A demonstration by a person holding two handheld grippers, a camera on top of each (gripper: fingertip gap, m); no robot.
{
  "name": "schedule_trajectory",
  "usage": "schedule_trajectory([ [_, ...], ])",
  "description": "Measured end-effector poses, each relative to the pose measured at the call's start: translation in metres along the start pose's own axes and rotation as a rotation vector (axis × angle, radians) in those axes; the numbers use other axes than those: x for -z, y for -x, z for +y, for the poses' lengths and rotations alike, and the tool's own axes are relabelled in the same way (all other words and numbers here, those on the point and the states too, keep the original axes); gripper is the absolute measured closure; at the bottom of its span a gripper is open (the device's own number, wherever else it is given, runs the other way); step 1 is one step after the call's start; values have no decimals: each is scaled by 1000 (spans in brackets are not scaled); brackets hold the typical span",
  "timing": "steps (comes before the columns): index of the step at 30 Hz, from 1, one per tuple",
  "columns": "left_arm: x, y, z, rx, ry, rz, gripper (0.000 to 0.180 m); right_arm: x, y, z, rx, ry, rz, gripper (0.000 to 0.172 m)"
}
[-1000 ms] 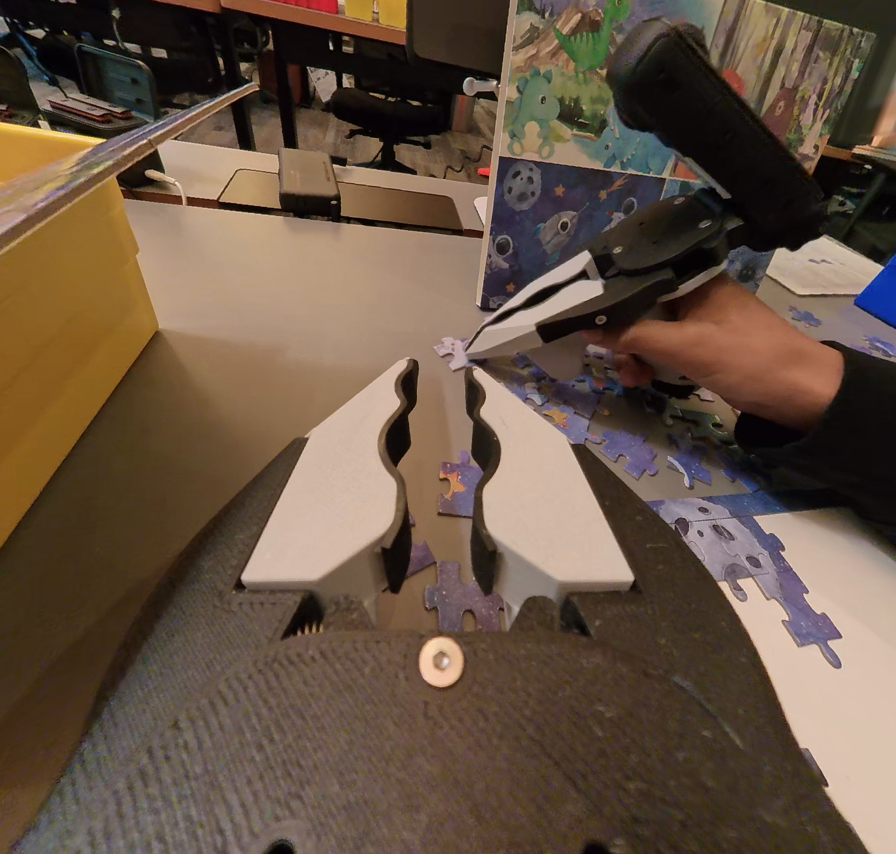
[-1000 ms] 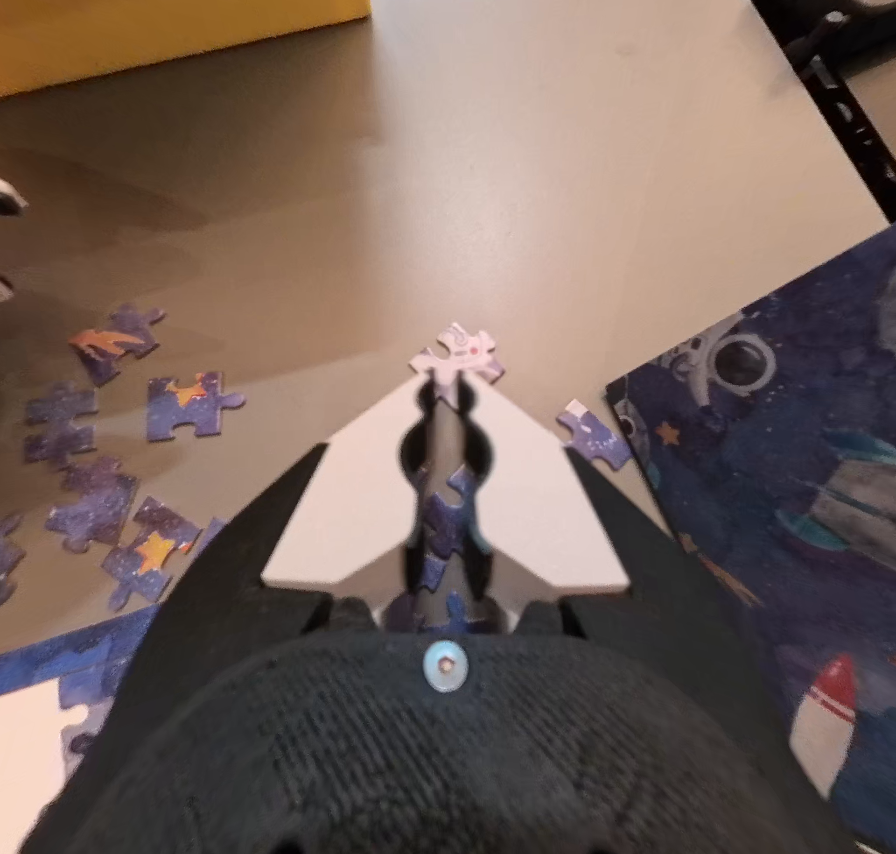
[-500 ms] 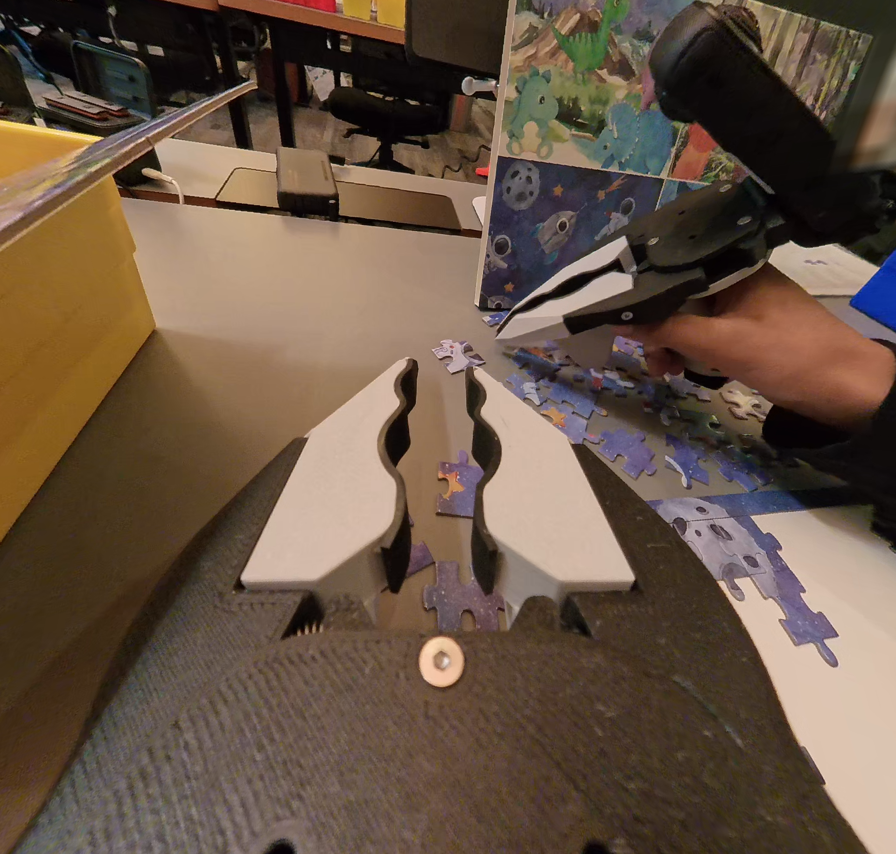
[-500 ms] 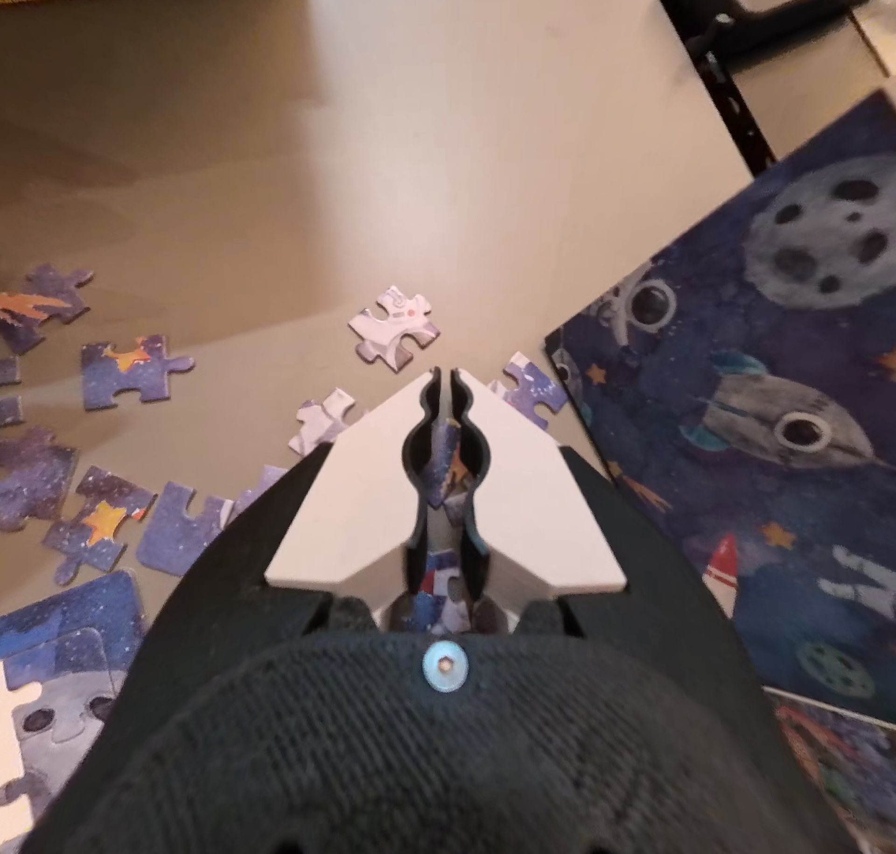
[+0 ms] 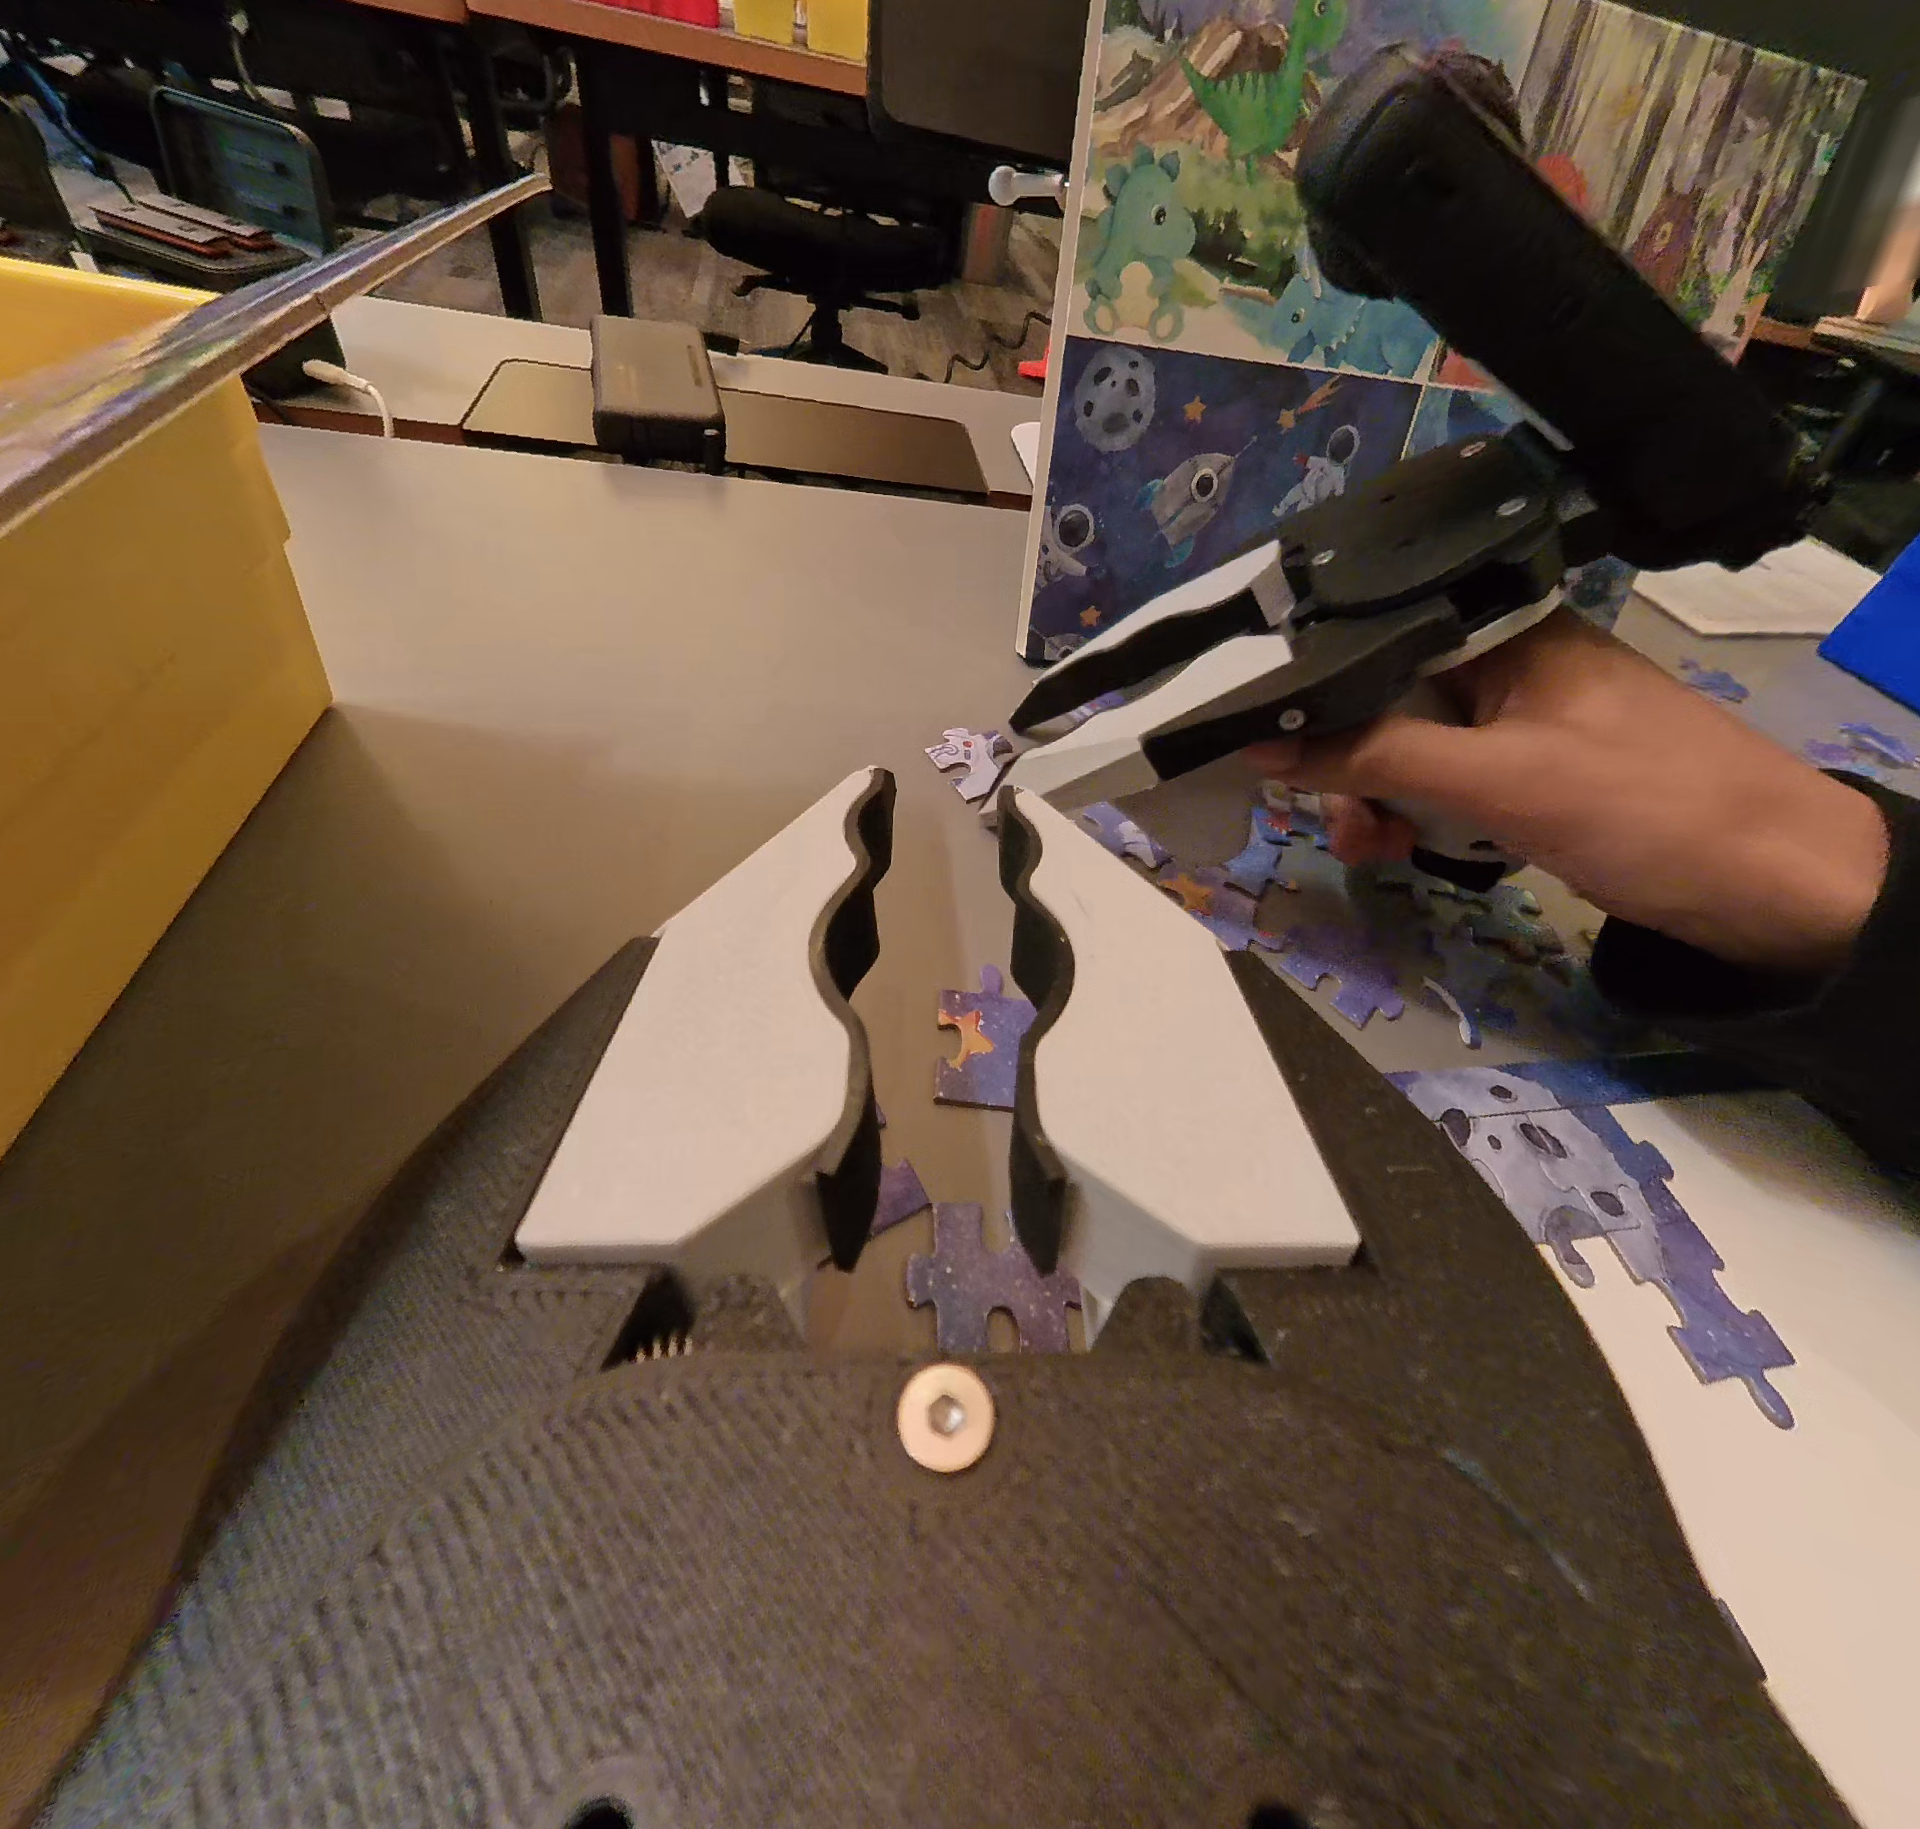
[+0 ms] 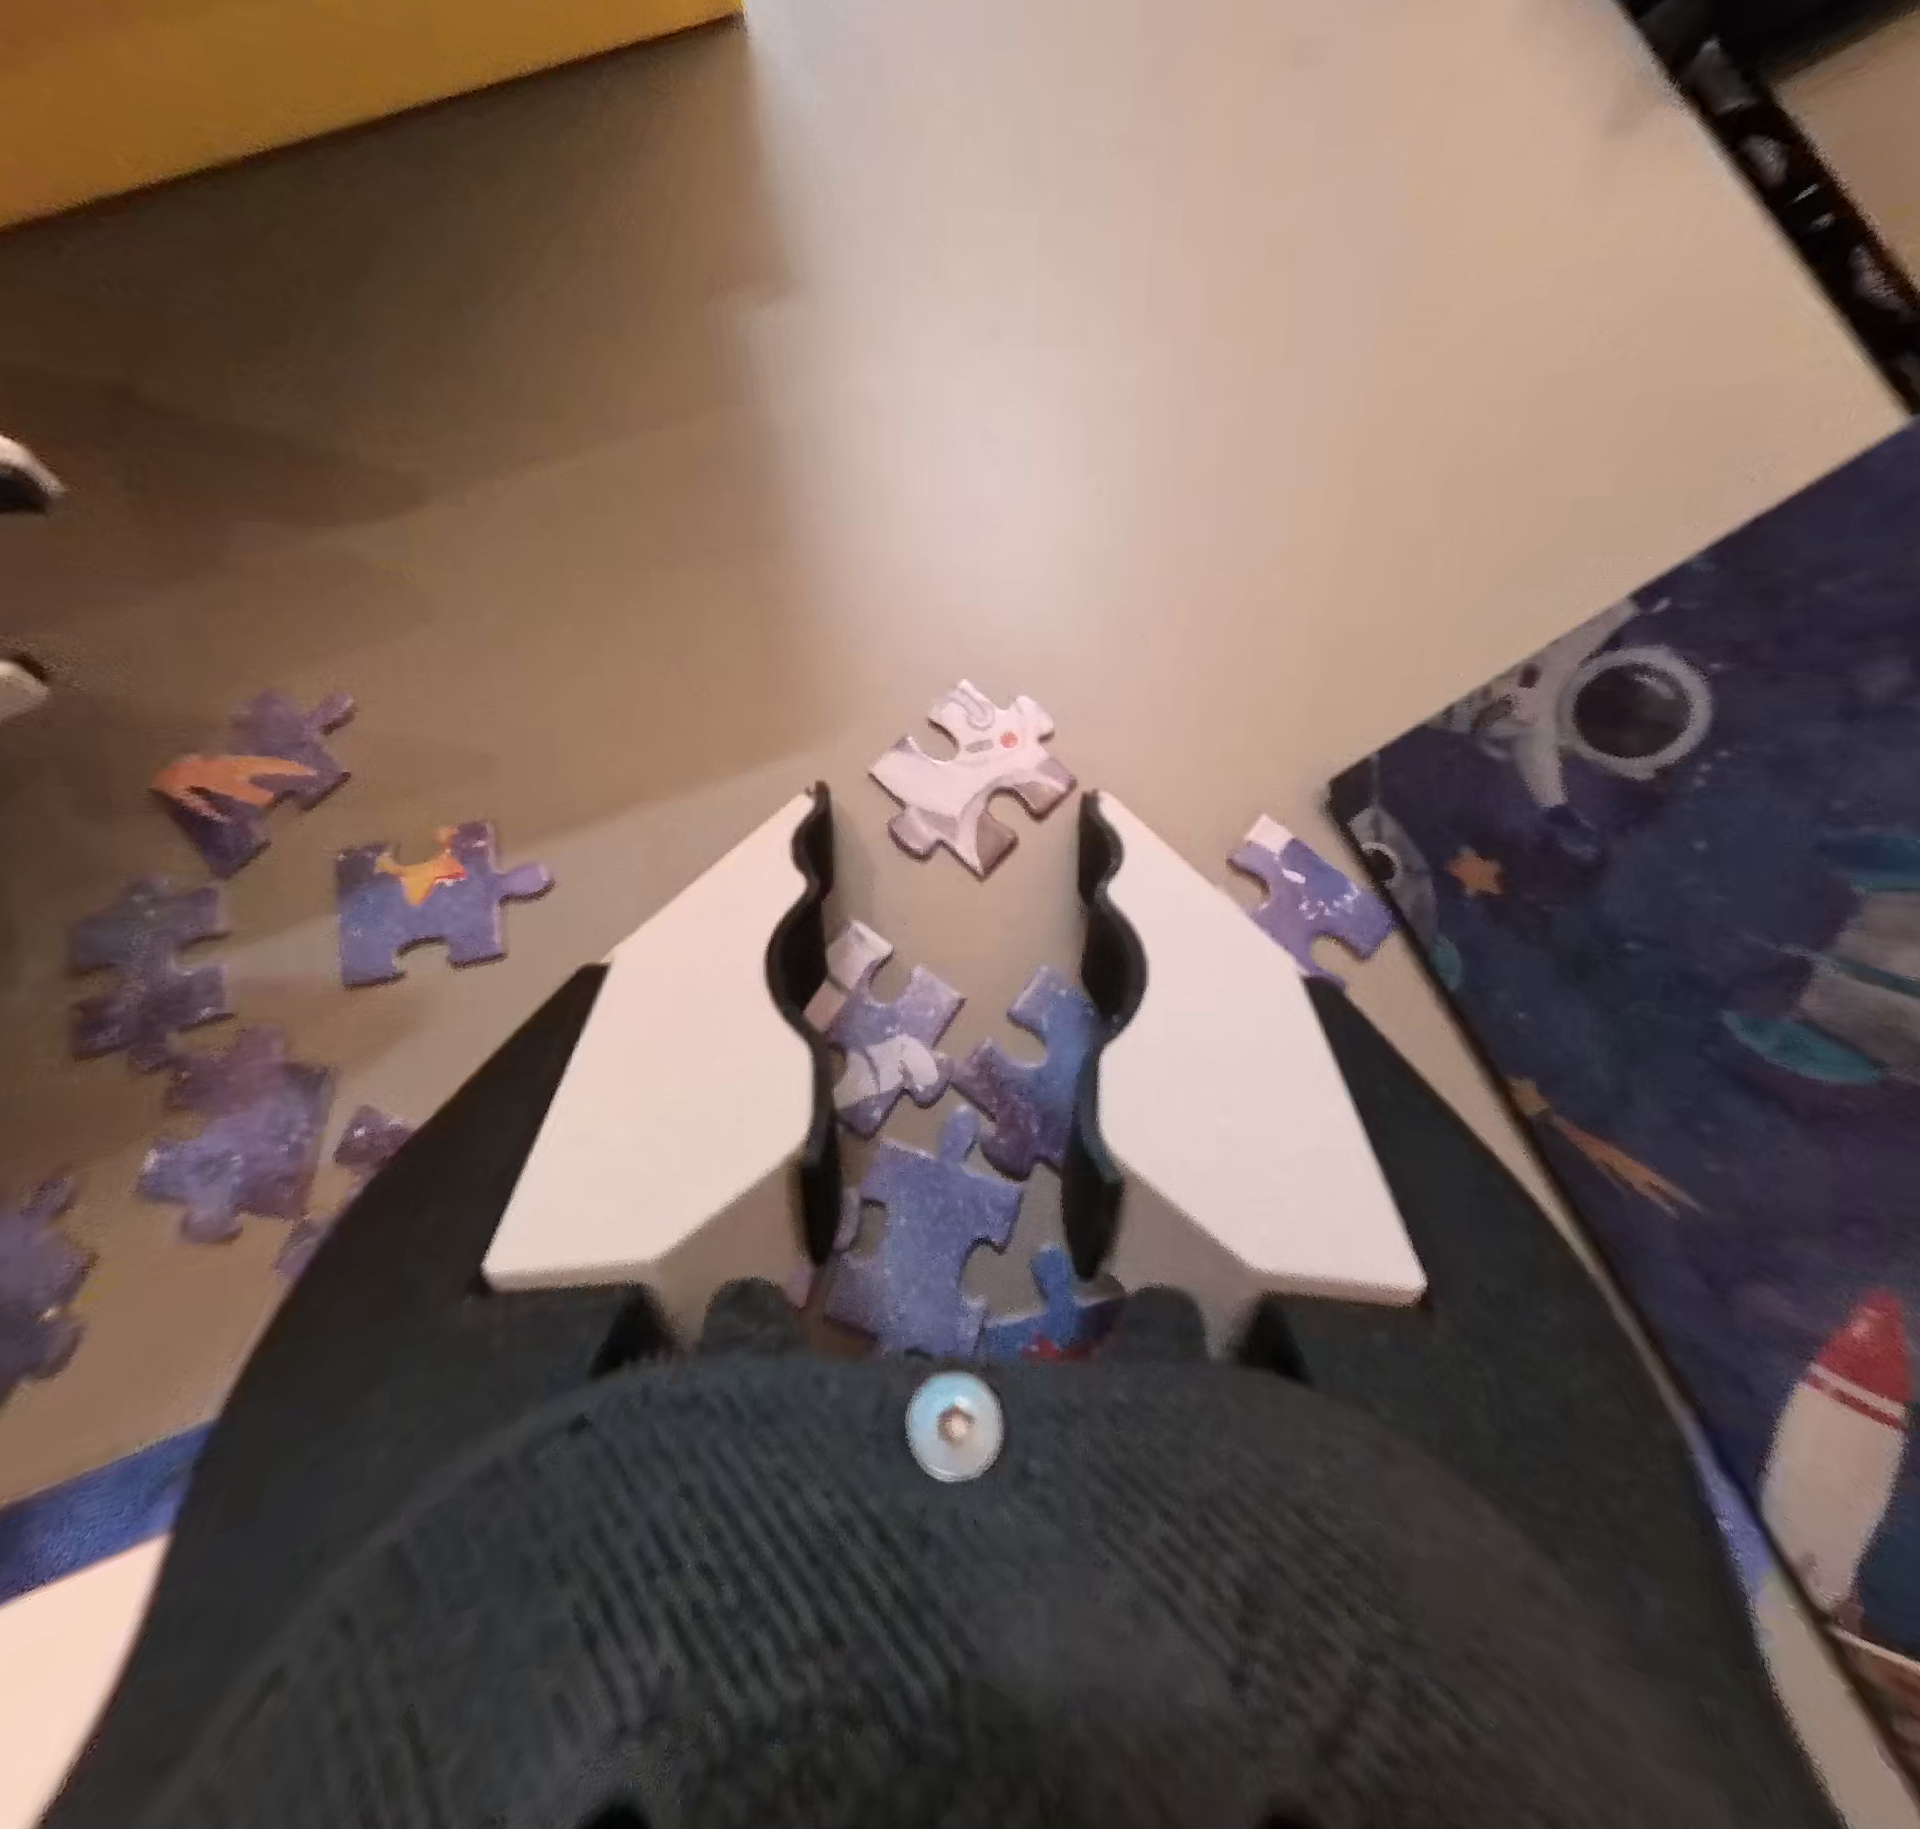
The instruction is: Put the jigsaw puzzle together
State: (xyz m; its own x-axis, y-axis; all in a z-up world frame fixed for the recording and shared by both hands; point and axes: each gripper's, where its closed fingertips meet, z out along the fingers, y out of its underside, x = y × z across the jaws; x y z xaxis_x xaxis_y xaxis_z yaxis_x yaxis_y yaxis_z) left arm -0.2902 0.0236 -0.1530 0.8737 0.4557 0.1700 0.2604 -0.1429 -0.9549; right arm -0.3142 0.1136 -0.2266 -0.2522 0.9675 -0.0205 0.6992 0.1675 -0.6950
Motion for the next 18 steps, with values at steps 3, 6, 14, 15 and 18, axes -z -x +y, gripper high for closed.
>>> schedule_trajectory([
  [3, 0, 0, 0, 3, -2, 1, 162, 3, -11, 1, 58, 16, 65, 122],
  [6, 0, 0, 0, 3, -1, 4, 162, 11, -33, 6, 66, 39, 143, 130],
  [14, 0, -1, 0, 9, -2, 9, 162, 7, -15, -1, -33, -54, 3, 125],
  [15, 0, -1, 0, 11, -3, 9, 162, 4, -15, 1, -38, -44, -1, 122],
  [18, 0, -1, 0, 12, -2, 10, 161, 0, -22, 0, -23, -41, 41, 126],
])
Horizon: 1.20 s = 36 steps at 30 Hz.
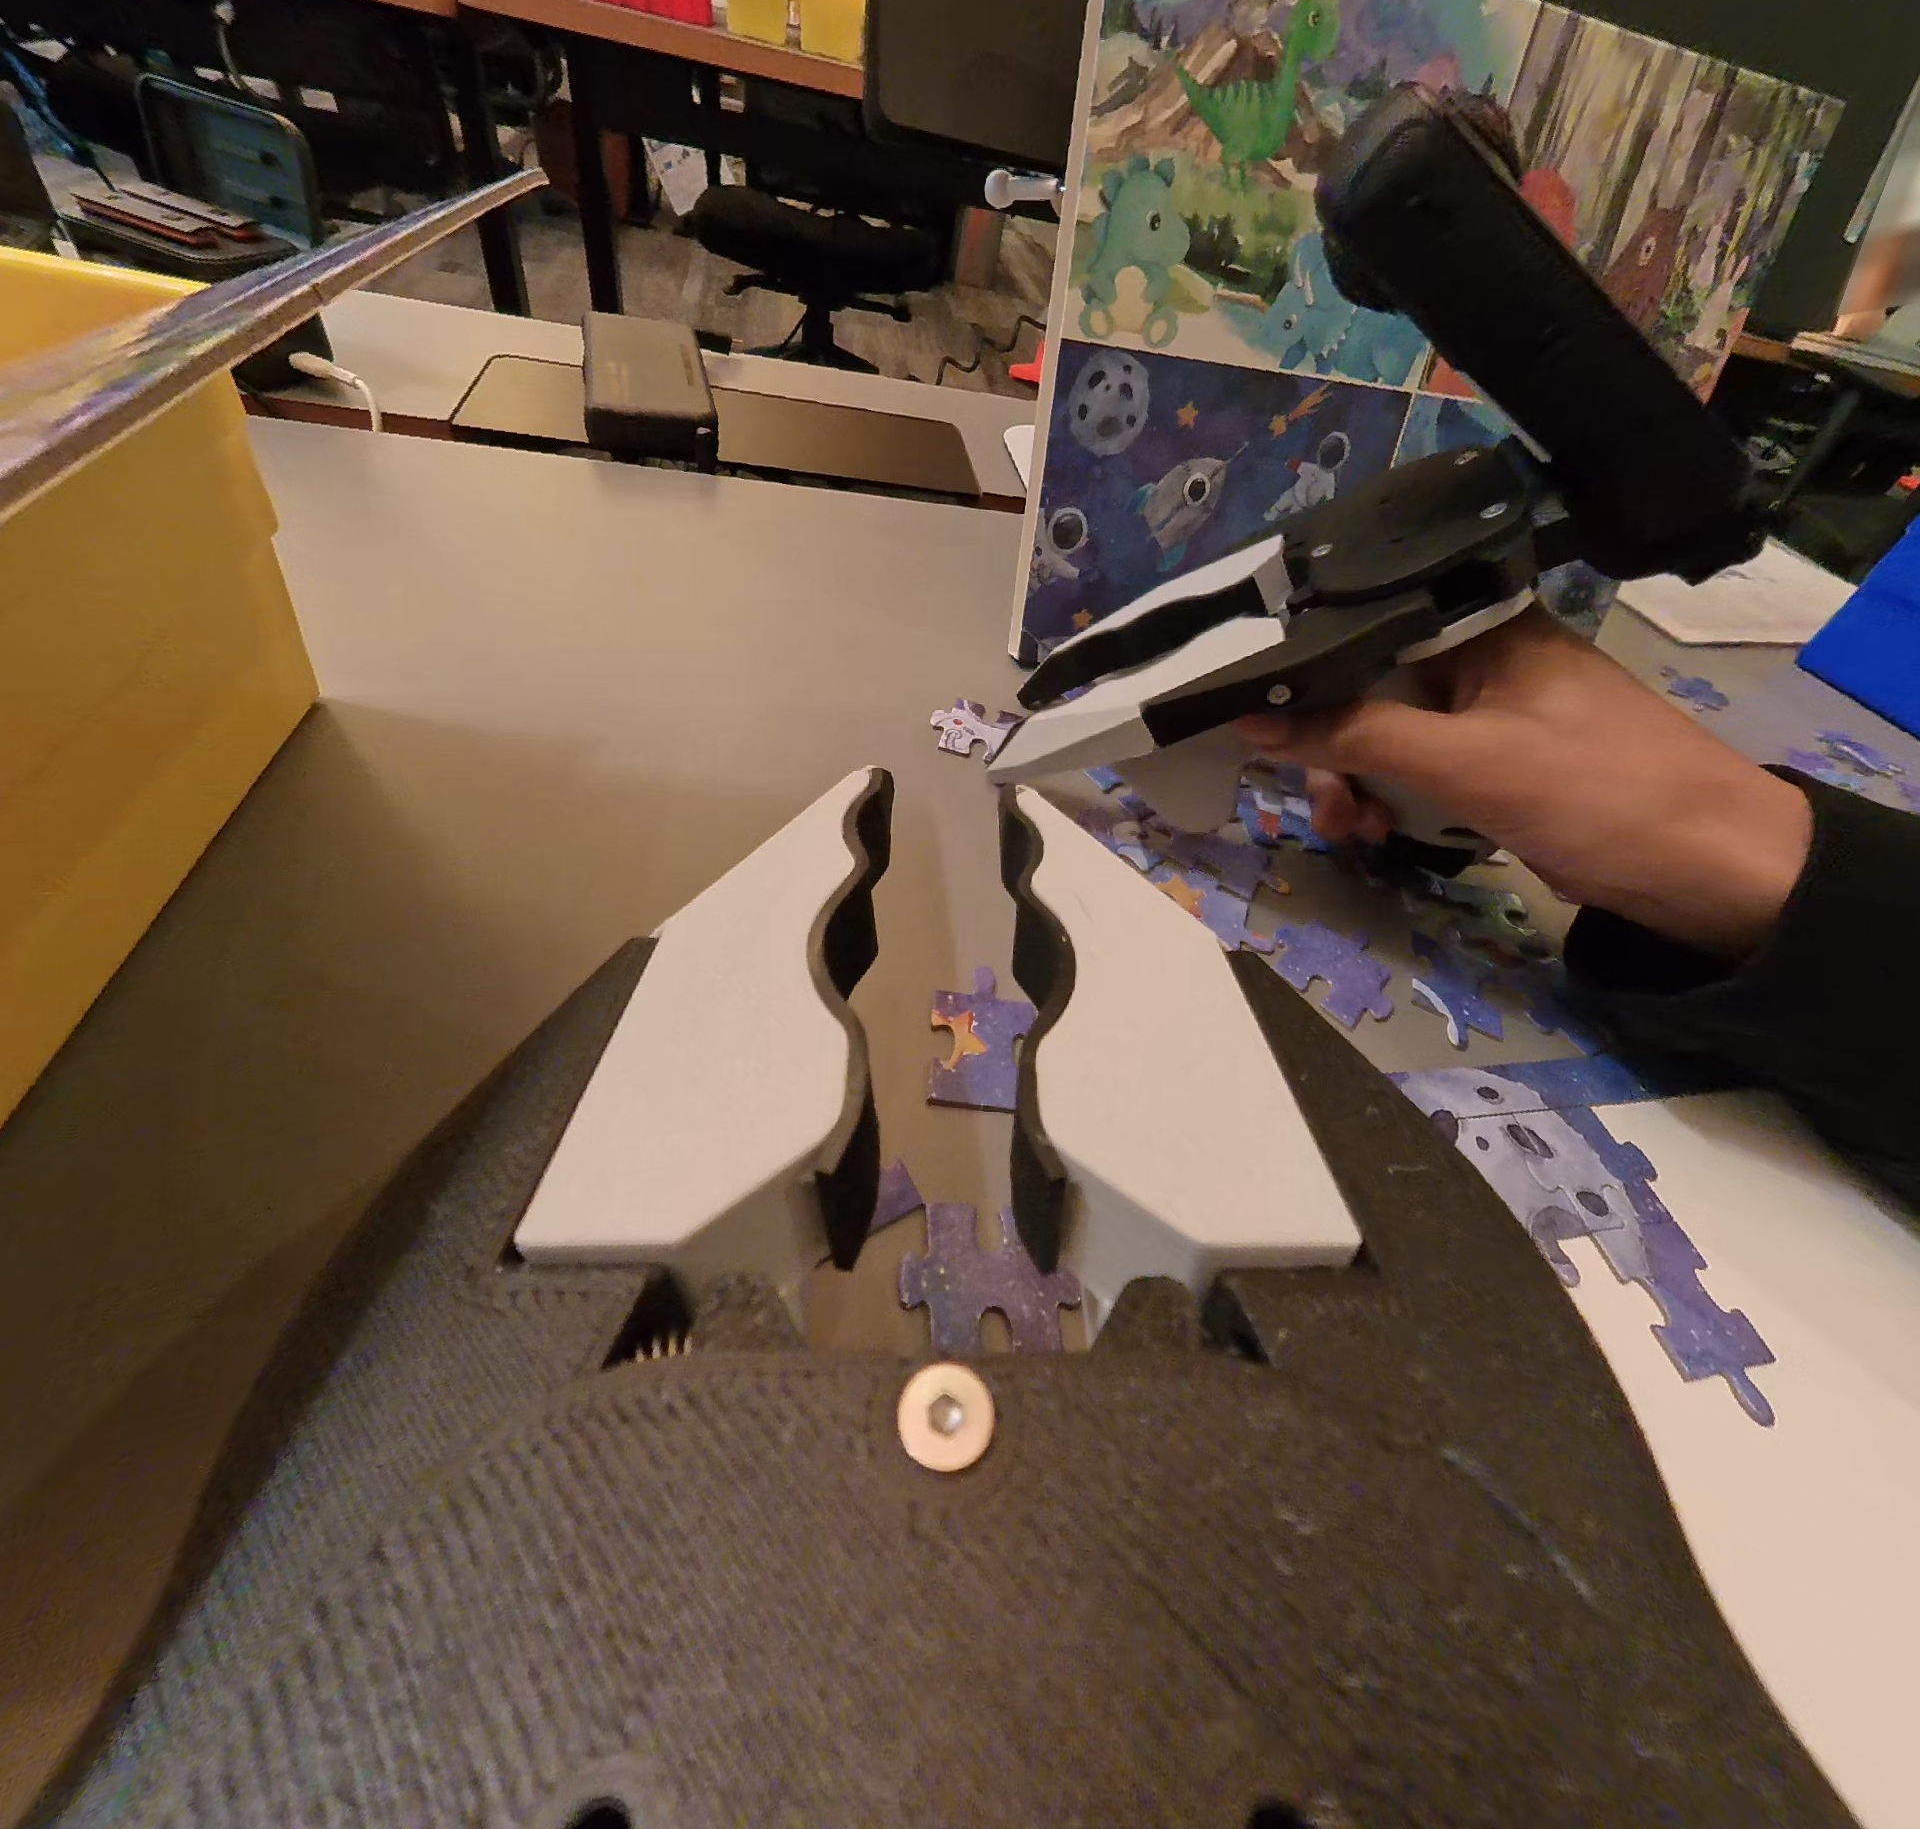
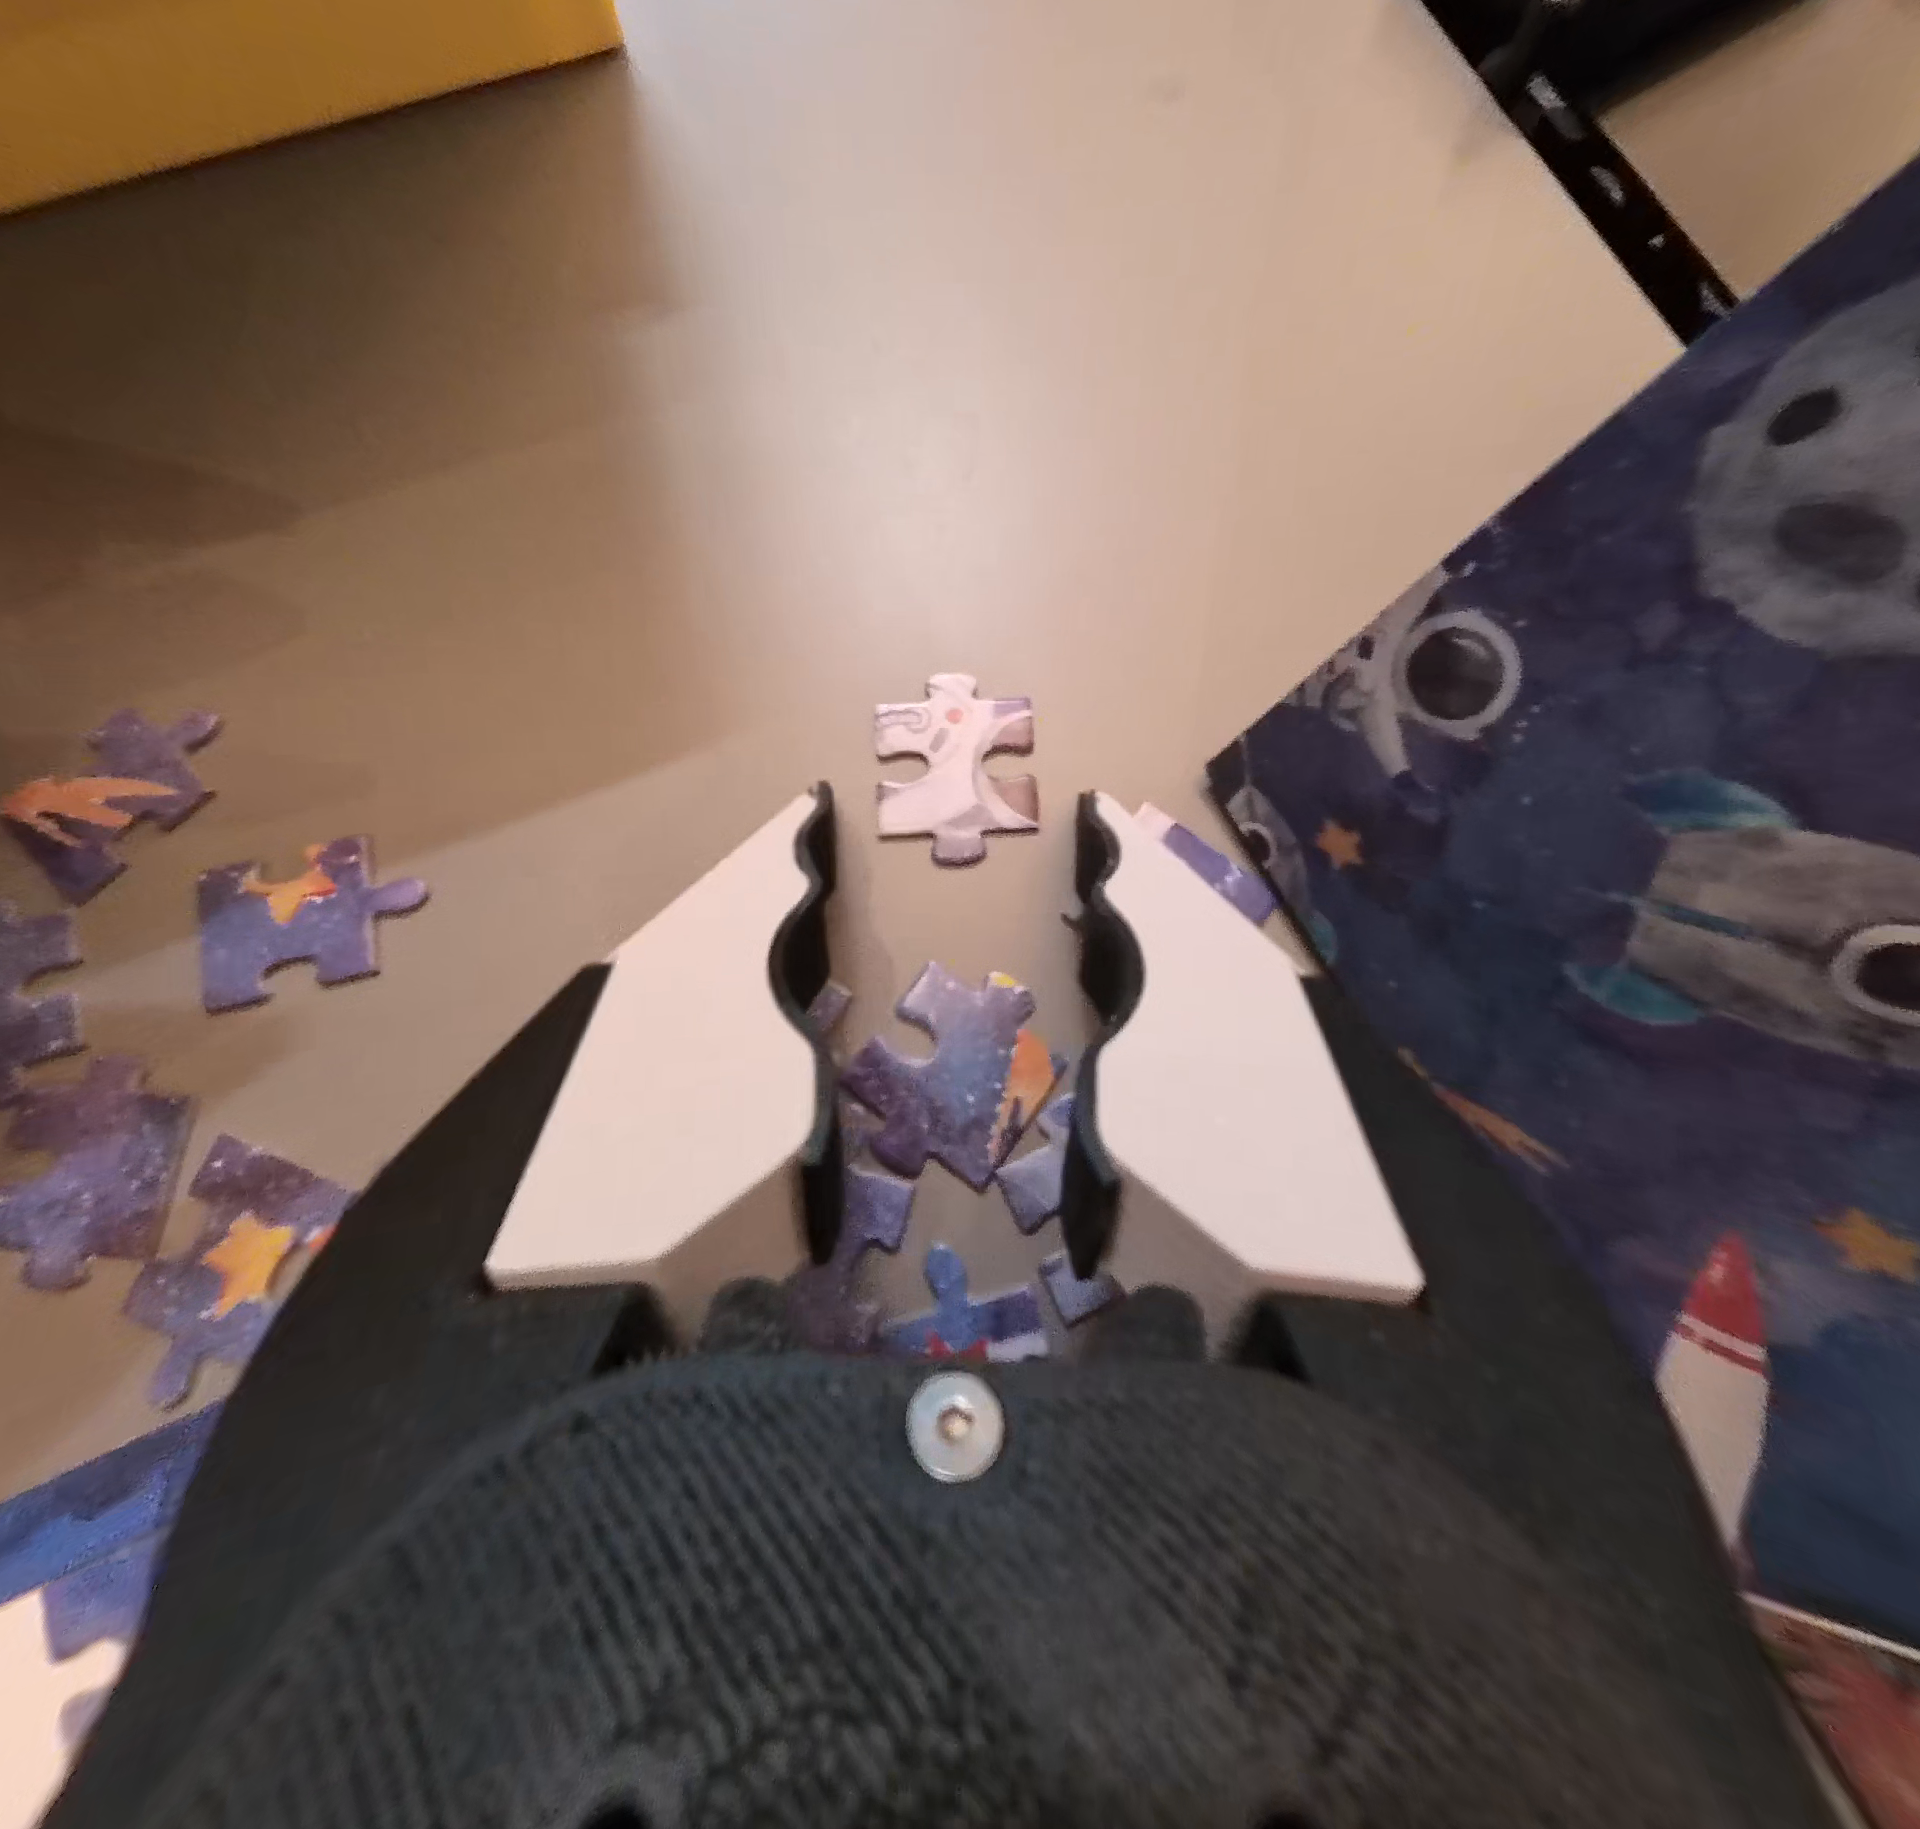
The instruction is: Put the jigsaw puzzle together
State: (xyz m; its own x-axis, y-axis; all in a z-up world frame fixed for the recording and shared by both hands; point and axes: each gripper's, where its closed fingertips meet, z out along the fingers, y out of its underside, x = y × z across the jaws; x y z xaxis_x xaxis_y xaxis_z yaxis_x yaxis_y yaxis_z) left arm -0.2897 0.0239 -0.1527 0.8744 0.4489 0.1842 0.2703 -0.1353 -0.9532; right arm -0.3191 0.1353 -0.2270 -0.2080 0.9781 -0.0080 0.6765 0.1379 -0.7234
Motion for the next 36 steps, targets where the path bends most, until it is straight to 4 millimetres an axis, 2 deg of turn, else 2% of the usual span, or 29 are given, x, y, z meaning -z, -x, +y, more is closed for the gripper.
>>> schedule_trajectory([
  [4, 0, 0, 0, -4, 1, 1, 161, 0, -1, 0, 8, 13, -6, 143],
  [11, 0, 0, 0, -6, -1, 1, 161, 9, 10, -1, 9, -13, -82, 145],
  [12, 0, 0, 0, -6, -1, 1, 161, 15, 11, -3, 20, -37, -84, 172],
  [16, 0, -1, 0, -12, 1, 0, 161, 47, 7, -7, 54, -87, -55, 172],
  [21, -1, -1, 0, -15, 2, -1, 161, 99, -7, 6, 35, -144, -3, 168],
  [25, -1, -1, 0, -16, 1, -1, 161, 153, -29, 35, 1, -219, 84, 163],
  [29, -1, -2, 0, -31, 0, -1, 161, 221, -77, 87, -18, -240, 294, 158],
  [32, -1, -4, 0, -51, 3, -2, 161, 266, -102, 130, -70, -285, 374, 152],
  [34, -1, -6, 0, -67, 5, -4, 162, 290, -115, 159, -112, -319, 425, 150],
  [36, -2, -8, 1, -86, 12, -4, 163, 304, -119, 179, -177, -348, 424, 150],
])
